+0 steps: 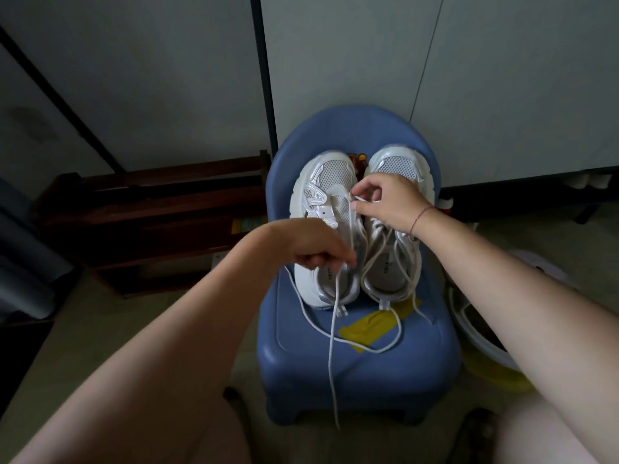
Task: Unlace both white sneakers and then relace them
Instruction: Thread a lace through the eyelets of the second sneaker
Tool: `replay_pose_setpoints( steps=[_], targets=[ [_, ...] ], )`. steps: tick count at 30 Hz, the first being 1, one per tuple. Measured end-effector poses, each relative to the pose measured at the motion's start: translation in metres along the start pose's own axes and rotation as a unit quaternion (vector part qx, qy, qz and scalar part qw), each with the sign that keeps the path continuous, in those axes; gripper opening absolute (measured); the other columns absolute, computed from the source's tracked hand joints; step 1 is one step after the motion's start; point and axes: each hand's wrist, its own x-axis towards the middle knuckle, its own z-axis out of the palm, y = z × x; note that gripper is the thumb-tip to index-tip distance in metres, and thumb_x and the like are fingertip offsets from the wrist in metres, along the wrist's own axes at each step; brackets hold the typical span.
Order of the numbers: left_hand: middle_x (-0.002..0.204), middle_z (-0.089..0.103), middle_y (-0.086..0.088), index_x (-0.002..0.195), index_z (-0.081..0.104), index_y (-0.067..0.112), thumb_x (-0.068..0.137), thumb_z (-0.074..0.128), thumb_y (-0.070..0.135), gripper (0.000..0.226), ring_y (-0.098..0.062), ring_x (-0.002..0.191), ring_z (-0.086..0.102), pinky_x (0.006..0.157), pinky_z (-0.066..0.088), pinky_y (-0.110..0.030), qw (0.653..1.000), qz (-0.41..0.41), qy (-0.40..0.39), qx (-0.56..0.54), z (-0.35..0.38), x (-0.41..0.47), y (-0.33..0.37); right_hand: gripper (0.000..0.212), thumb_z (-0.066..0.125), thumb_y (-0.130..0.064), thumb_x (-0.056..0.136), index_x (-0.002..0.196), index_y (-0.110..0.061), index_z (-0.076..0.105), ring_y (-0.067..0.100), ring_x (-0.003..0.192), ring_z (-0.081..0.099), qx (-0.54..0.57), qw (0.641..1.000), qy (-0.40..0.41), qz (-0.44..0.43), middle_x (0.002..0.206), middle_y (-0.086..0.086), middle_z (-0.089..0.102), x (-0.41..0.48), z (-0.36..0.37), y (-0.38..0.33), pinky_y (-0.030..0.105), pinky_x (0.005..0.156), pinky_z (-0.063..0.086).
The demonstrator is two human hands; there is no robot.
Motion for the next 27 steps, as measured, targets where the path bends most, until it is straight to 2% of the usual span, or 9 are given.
replay_pose_setpoints(
  steps=[3, 5, 7, 10, 13, 16, 21, 24, 27],
  targets=[
    [0.052, 0.058, 0.007, 0.083, 0.072, 0.019, 0.094, 0.06, 0.014, 0.017, -0.003, 0.037, 0.033, 0.044, 0.026, -0.015, 0.986, 0.009, -0.133, 0.099, 0.009, -0.011, -0.003, 0.019, 0.076, -0.032, 0.075, 0.091, -0.024, 0.07, 0.001, 0.065, 0.046, 0.003, 1.0, 0.003, 0.001, 0.065, -0.019, 0.051, 0.0, 0.0, 0.0, 0.036, 0.091, 0.043],
    [0.053, 0.06, 0.006, 0.084, 0.073, 0.02, 0.094, 0.061, 0.015, 0.016, -0.003, 0.037, 0.034, 0.045, 0.029, -0.012, 0.978, 0.011, -0.166, 0.125, 0.015, -0.013, -0.004, 0.019, 0.076, -0.032, 0.074, 0.09, -0.024, 0.07, 0.0, 0.064, 0.046, 0.001, 1.0, 0.003, -0.001, 0.065, -0.02, 0.051, 0.001, 0.001, 0.0, 0.037, 0.091, 0.043],
    [0.056, 0.06, 0.003, 0.085, 0.072, 0.017, 0.094, 0.061, 0.017, 0.014, -0.003, 0.036, 0.033, 0.042, 0.027, -0.012, 0.991, 0.013, -0.11, 0.082, 0.017, -0.009, -0.007, 0.019, 0.076, -0.033, 0.074, 0.09, -0.024, 0.07, 0.001, 0.064, 0.046, 0.0, 1.0, 0.003, 0.0, 0.065, -0.02, 0.051, 0.001, 0.001, 0.0, 0.036, 0.091, 0.043],
    [0.057, 0.058, -0.001, 0.085, 0.069, 0.011, 0.096, 0.059, 0.025, 0.02, -0.004, 0.034, 0.03, 0.036, 0.025, -0.013, 0.996, -0.008, 0.005, -0.089, 0.013, 0.0, -0.009, 0.02, 0.076, -0.035, 0.073, 0.089, -0.025, 0.069, 0.002, 0.065, 0.047, -0.002, 1.0, 0.005, 0.003, 0.067, -0.019, 0.052, 0.001, 0.002, 0.0, 0.036, 0.09, 0.043],
    [0.056, 0.063, 0.001, 0.099, 0.06, 0.006, 0.1, 0.05, 0.028, 0.025, -0.004, 0.032, 0.032, 0.035, 0.027, -0.012, 0.976, -0.02, -0.005, -0.218, 0.016, 0.001, 0.001, 0.019, 0.076, -0.034, 0.074, 0.089, -0.025, 0.07, 0.001, 0.064, 0.047, -0.006, 1.0, 0.009, 0.002, 0.066, -0.019, 0.052, 0.0, 0.002, 0.001, 0.034, 0.088, 0.043],
    [0.056, 0.066, 0.001, 0.092, 0.06, 0.007, 0.101, 0.048, 0.03, 0.027, -0.003, 0.031, 0.038, 0.037, 0.03, -0.012, 0.976, -0.029, 0.025, -0.213, 0.023, 0.001, 0.008, 0.018, 0.075, -0.034, 0.075, 0.09, -0.025, 0.069, 0.0, 0.064, 0.046, -0.005, 1.0, 0.006, 0.001, 0.067, -0.019, 0.052, 0.0, 0.001, 0.0, 0.03, 0.084, 0.041],
    [0.068, 0.068, -0.017, 0.076, 0.067, 0.003, 0.097, 0.056, 0.022, 0.03, -0.011, 0.035, 0.041, 0.039, 0.035, -0.017, 0.959, 0.047, 0.254, -0.114, 0.012, 0.007, 0.004, 0.017, 0.075, -0.032, 0.076, 0.09, -0.025, 0.069, -0.001, 0.064, 0.046, 0.001, 1.0, 0.006, -0.002, 0.07, -0.02, 0.054, 0.0, 0.002, 0.001, 0.023, 0.074, 0.037],
    [0.054, 0.066, -0.004, 0.096, 0.065, 0.0, 0.099, 0.054, 0.023, 0.026, -0.009, 0.032, 0.038, 0.036, 0.032, -0.014, 0.947, 0.044, 0.263, -0.18, 0.01, 0.011, 0.003, 0.018, 0.075, -0.03, 0.076, 0.091, -0.022, 0.07, -0.001, 0.063, 0.046, 0.003, 1.0, 0.007, -0.003, 0.069, -0.02, 0.053, 0.0, 0.002, 0.001, 0.023, 0.073, 0.038],
    [0.047, 0.063, 0.0, 0.093, 0.062, 0.002, 0.1, 0.053, 0.026, 0.027, -0.008, 0.028, 0.036, 0.034, 0.028, -0.013, 0.943, 0.026, 0.257, -0.208, 0.014, 0.018, 0.007, 0.019, 0.075, -0.03, 0.076, 0.093, -0.022, 0.07, 0.0, 0.063, 0.046, 0.003, 1.0, 0.008, -0.004, 0.068, -0.02, 0.052, 0.0, 0.003, 0.001, 0.024, 0.074, 0.04]
  ],
)
